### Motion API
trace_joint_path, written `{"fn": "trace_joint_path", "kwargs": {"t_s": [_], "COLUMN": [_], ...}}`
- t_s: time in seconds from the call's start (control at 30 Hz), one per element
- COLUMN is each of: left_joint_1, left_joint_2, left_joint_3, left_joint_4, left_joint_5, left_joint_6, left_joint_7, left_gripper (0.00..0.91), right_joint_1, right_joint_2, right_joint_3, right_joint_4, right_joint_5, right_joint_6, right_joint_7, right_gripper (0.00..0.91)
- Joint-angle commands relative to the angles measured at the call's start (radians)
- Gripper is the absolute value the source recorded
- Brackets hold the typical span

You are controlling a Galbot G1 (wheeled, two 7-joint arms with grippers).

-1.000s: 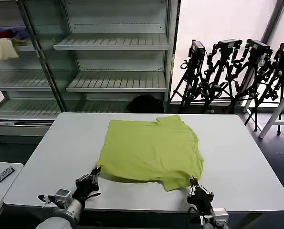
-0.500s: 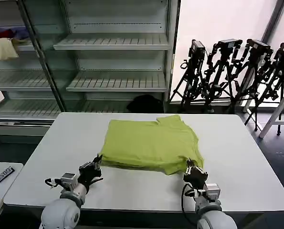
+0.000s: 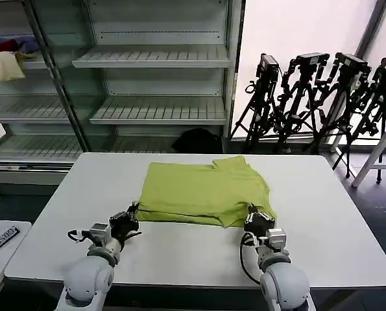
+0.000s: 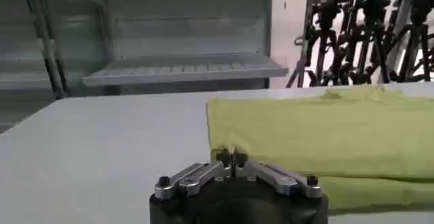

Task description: Fold and organize the clothes.

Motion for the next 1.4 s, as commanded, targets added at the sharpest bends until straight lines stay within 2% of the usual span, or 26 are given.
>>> {"fn": "trace_joint_path", "kwargs": {"t_s": [0.03, 0.3, 0.33, 0.37, 0.4, 0.67, 0.97, 1.4], "left_joint_1": [-0.021, -0.021, -0.022, -0.022, -0.022, -0.019, 0.006, 0.036], "left_joint_2": [-0.002, -0.004, -0.005, -0.005, -0.005, -0.007, -0.004, -0.008], "left_joint_3": [0.004, 0.009, 0.008, 0.008, 0.009, 0.009, -0.009, 0.008], "left_joint_4": [0.023, 0.032, 0.033, 0.033, 0.033, 0.018, -0.015, 0.007], "left_joint_5": [0.070, 0.089, 0.090, 0.090, 0.092, 0.102, 0.090, 0.094], "left_joint_6": [0.005, -0.001, -0.001, -0.002, -0.002, -0.034, -0.037, -0.041], "left_joint_7": [0.015, 0.027, 0.028, 0.028, 0.028, 0.023, 0.016, 0.020], "left_gripper": [0.010, 0.020, 0.030, 0.453, 0.907, 0.907, 0.907, 0.907], "right_joint_1": [0.066, 0.091, 0.098, 0.103, 0.108, 0.114, -0.032, -0.082], "right_joint_2": [-0.003, 0.002, 0.002, 0.005, 0.007, -0.001, -0.024, -0.028], "right_joint_3": [-0.002, -0.010, -0.010, -0.008, -0.005, 0.047, 0.157, 0.204], "right_joint_4": [-0.078, -0.094, -0.097, -0.100, -0.102, -0.094, 0.008, -0.022], "right_joint_5": [-0.019, -0.025, -0.026, -0.026, -0.027, -0.039, -0.036, -0.003], "right_joint_6": [-0.008, -0.008, -0.012, -0.016, -0.015, -0.016, -0.021, -0.003], "right_joint_7": [-0.009, -0.008, -0.002, 0.001, 0.004, 0.001, -0.082, -0.095], "right_gripper": [0.000, 0.000, 0.030, 0.202, 0.907, 0.907, 0.907, 0.907]}}
